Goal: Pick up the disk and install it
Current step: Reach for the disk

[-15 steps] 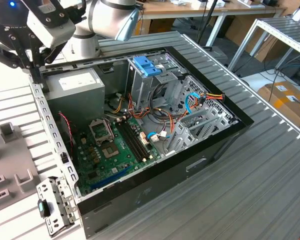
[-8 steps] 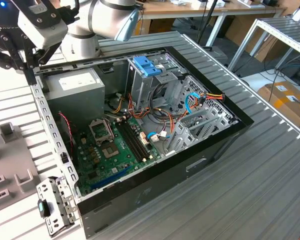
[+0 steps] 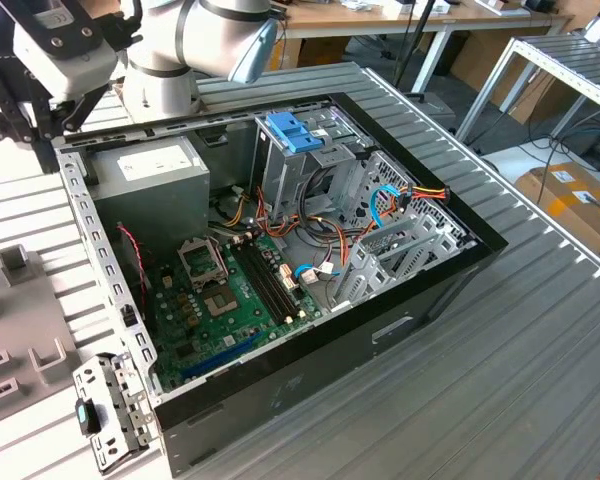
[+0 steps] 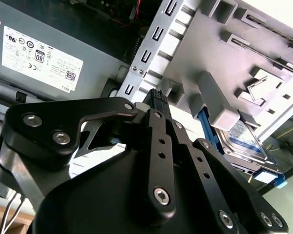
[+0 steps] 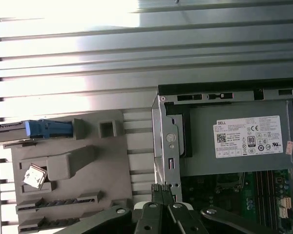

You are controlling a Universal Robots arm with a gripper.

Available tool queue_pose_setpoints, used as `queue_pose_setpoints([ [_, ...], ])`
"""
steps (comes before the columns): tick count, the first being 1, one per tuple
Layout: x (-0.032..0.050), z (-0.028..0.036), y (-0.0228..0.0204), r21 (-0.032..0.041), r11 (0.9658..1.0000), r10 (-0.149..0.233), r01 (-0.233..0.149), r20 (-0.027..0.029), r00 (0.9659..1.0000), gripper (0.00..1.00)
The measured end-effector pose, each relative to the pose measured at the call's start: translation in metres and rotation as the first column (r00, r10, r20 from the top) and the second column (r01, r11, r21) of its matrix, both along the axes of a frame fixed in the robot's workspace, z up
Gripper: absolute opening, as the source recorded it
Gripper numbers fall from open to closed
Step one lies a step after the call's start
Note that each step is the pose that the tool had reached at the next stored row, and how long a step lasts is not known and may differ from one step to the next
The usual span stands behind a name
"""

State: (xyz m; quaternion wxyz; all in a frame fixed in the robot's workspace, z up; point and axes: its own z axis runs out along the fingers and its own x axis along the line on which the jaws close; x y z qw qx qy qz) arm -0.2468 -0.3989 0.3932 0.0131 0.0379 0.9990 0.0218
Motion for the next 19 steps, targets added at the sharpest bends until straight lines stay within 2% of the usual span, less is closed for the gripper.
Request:
queue_pose_setpoints([
  [19, -0.0210, 0.0001, 0.0000, -0.0001, 1.0000, 0.000, 0.000, -0.0001, 1.0000, 0.11],
])
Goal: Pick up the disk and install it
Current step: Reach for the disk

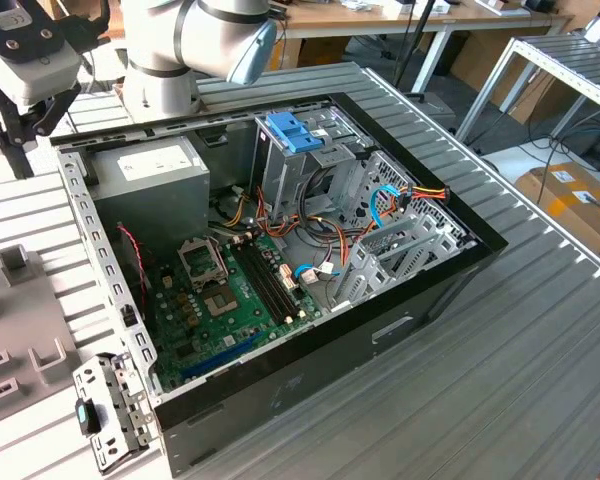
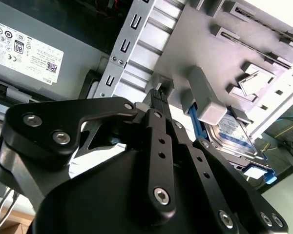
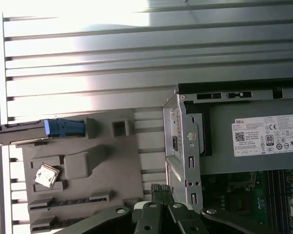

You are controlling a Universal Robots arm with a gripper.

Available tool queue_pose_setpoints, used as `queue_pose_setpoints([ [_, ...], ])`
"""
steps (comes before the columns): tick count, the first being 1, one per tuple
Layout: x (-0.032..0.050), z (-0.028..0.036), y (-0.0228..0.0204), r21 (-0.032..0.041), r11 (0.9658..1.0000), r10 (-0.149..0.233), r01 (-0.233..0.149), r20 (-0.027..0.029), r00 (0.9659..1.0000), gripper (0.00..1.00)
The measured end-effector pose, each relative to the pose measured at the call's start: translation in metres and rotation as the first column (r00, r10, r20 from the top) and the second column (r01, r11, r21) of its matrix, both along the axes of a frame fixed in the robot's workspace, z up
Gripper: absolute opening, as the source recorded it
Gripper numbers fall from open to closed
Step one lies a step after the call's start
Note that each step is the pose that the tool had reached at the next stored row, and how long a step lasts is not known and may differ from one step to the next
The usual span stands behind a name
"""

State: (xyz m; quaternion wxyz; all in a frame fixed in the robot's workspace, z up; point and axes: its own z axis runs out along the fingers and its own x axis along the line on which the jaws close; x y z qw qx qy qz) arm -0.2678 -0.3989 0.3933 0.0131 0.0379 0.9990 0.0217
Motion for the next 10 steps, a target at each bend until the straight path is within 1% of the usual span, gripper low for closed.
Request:
queue_pose_setpoints([
  [6, -0.0067, 0.0000, 0.0000, 0.0000, 1.0000, 0.000, 0.000, 0.0000, 1.0000, 0.11],
  [8, -0.0108, 0.0000, 0.0000, 0.0000, 1.0000, 0.000, 0.000, 0.0000, 1.0000, 0.11],
  [10, -0.0127, 0.0000, 0.0000, 0.0000, 1.0000, 0.000, 0.000, 0.0001, 1.0000, 0.11],
])
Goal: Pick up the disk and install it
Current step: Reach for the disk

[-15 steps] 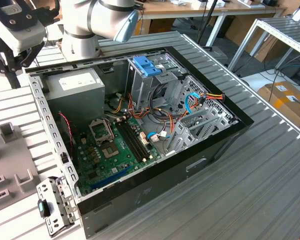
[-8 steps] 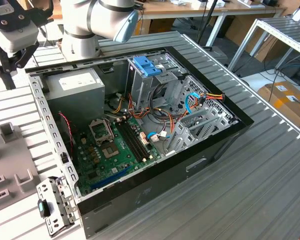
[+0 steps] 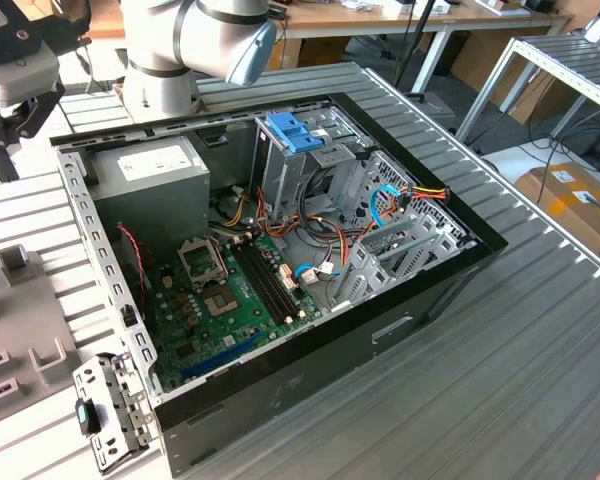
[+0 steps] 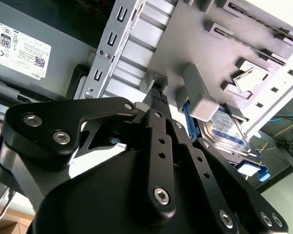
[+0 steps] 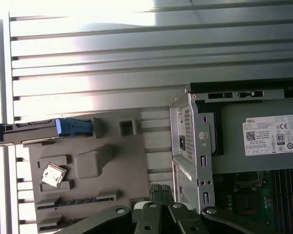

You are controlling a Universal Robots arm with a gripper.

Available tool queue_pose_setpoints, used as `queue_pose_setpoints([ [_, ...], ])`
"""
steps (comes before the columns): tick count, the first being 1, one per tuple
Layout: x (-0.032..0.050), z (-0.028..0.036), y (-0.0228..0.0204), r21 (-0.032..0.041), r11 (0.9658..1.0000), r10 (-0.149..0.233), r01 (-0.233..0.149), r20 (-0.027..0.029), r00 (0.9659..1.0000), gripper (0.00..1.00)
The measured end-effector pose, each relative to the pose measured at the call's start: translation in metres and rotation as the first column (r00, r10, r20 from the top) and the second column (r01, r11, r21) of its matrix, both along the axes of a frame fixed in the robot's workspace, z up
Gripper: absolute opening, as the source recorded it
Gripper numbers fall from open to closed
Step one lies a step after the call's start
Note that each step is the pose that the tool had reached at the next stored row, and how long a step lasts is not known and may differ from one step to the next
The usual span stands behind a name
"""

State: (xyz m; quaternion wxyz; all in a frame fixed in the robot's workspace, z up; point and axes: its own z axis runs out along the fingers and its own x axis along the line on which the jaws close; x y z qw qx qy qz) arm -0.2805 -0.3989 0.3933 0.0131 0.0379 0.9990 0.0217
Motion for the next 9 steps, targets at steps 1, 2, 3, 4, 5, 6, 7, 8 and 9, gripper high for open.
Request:
queue_pose_setpoints([
  [1, -0.0010, 0.0000, 0.0000, 0.0000, 1.0000, 0.000, 0.000, -0.0001, 1.0000, 0.11],
  [2, -0.0020, 0.0000, 0.0000, 0.0000, 1.0000, 0.000, 0.000, 0.0000, 1.0000, 0.11],
  [3, -0.0035, 0.0000, 0.0000, 0.0000, 1.0000, 0.000, 0.000, -0.0001, 1.0000, 0.11],
  [4, -0.0068, 0.0000, 0.0000, 0.0000, 1.0000, 0.000, 0.000, 0.0000, 1.0000, 0.11],
  [5, -0.0092, 0.0000, 0.0000, 0.0000, 1.0000, 0.000, 0.000, 0.0000, 1.0000, 0.11],
  [6, -0.0109, 0.0000, 0.0000, 0.0000, 1.0000, 0.000, 0.000, 0.0000, 1.0000, 0.11],
  [7, -0.0126, 0.0000, 0.0000, 0.0000, 1.0000, 0.000, 0.000, -0.0001, 1.0000, 0.11],
  [8, -0.0146, 0.0000, 0.0000, 0.0000, 1.0000, 0.000, 0.000, 0.0000, 1.0000, 0.11],
  [9, -0.0157, 0.0000, 0.0000, 0.0000, 1.0000, 0.000, 0.000, 0.0000, 1.0000, 0.11],
])
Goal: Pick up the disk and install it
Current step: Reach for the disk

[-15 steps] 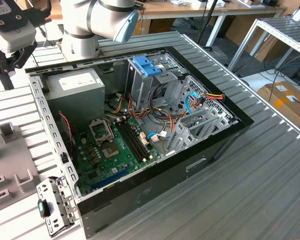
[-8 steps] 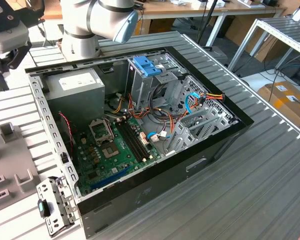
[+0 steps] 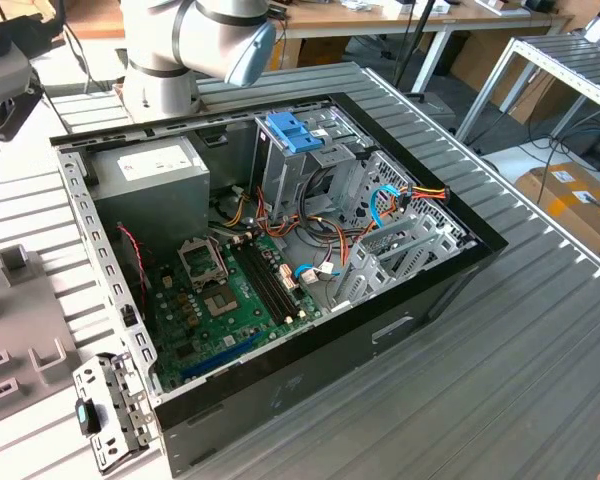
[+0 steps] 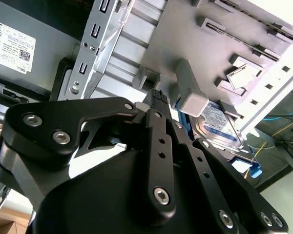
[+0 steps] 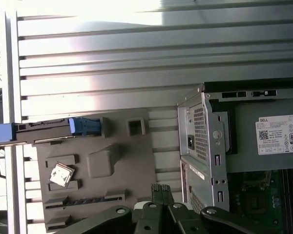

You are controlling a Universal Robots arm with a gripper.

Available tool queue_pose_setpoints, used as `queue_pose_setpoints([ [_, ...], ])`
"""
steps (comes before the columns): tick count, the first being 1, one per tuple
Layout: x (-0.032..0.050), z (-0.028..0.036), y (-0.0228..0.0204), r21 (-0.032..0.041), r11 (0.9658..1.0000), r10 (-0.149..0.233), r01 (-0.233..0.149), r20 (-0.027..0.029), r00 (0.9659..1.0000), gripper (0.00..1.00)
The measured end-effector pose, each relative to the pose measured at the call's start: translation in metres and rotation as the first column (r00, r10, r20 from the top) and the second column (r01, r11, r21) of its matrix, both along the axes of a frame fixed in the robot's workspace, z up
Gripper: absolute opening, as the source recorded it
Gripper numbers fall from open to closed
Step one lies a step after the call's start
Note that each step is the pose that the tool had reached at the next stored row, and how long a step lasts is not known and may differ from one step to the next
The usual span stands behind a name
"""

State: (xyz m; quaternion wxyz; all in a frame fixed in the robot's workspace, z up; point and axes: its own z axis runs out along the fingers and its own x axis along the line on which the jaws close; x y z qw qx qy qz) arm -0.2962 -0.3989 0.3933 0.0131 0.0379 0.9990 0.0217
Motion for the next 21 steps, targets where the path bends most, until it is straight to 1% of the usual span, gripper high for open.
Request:
queue_pose_setpoints([
  [6, -0.0077, 0.0001, 0.0000, -0.0001, 1.0000, 0.000, 0.000, -0.0001, 1.0000, 0.11],
  [9, -0.0129, 0.0000, 0.0000, -0.0001, 1.0000, 0.000, 0.000, -0.0001, 1.0000, 0.11],
  [14, -0.0182, 0.0000, 0.0000, 0.0000, 1.0000, 0.000, 0.000, 0.0000, 1.0000, 0.11],
  [19, -0.0262, 0.0000, 0.0000, -0.0001, 1.0000, 0.000, 0.000, -0.0001, 1.0000, 0.11],
  [21, -0.0281, 0.0001, 0.0000, -0.0001, 1.0000, 0.000, 0.000, -0.0001, 1.0000, 0.11],
])
